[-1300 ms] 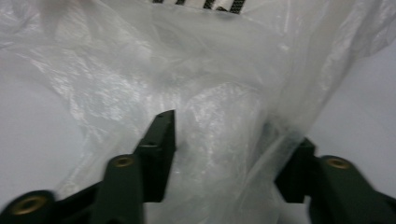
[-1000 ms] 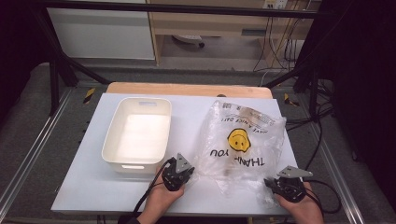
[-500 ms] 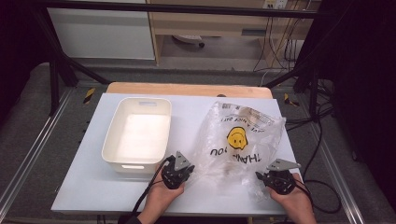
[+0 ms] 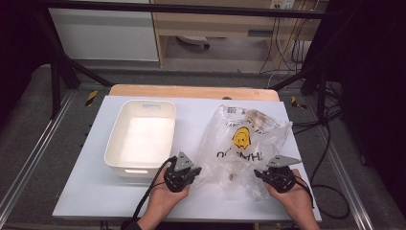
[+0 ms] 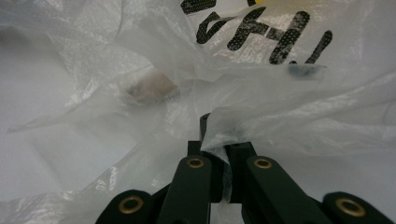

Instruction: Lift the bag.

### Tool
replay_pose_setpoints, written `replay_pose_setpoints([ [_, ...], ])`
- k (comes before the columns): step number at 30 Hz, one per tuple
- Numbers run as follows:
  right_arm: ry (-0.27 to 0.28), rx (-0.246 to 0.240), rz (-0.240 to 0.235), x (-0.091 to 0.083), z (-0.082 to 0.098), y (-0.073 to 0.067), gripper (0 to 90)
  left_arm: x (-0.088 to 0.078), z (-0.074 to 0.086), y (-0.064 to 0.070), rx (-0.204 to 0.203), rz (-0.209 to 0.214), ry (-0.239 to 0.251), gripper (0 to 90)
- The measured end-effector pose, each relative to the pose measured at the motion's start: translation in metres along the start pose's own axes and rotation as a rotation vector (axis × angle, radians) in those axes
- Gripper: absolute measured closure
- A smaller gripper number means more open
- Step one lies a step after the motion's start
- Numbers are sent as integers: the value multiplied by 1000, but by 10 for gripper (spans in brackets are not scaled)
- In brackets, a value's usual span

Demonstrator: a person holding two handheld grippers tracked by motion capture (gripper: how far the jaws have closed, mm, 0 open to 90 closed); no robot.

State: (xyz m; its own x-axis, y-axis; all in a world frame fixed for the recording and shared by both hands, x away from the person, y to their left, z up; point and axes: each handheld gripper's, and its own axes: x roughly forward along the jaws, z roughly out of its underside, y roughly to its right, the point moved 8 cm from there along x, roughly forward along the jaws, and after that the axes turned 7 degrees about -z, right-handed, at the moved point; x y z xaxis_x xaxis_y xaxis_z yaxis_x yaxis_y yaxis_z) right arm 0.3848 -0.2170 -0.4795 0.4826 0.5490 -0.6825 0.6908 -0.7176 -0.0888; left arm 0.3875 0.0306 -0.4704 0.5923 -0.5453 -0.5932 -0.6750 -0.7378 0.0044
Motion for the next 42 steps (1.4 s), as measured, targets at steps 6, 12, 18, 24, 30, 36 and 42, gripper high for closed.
replay_pose_setpoints([
  [6,9,13,-30,-2,-16,0,900,-8,-19,-6,-32,27,6,900],
  [12,12,25,-40,-6,-29,5,900,-12,-33,-11,-24,33,-7,900],
  [18,17,-1,-39,-9,-45,8,900,-14,-45,-19,-36,52,-29,900],
  [24,8,-22,-35,-12,-61,14,900,-17,-59,-29,-42,63,-49,900],
  [30,17,-4,-40,-15,-76,24,900,-18,-68,-44,-61,62,-63,900],
  [36,15,-15,-33,-17,-86,29,900,-20,-69,-51,-68,57,-63,900],
  [42,16,-17,-26,-19,-92,32,900,-21,-71,-51,-61,57,-66,900],
])
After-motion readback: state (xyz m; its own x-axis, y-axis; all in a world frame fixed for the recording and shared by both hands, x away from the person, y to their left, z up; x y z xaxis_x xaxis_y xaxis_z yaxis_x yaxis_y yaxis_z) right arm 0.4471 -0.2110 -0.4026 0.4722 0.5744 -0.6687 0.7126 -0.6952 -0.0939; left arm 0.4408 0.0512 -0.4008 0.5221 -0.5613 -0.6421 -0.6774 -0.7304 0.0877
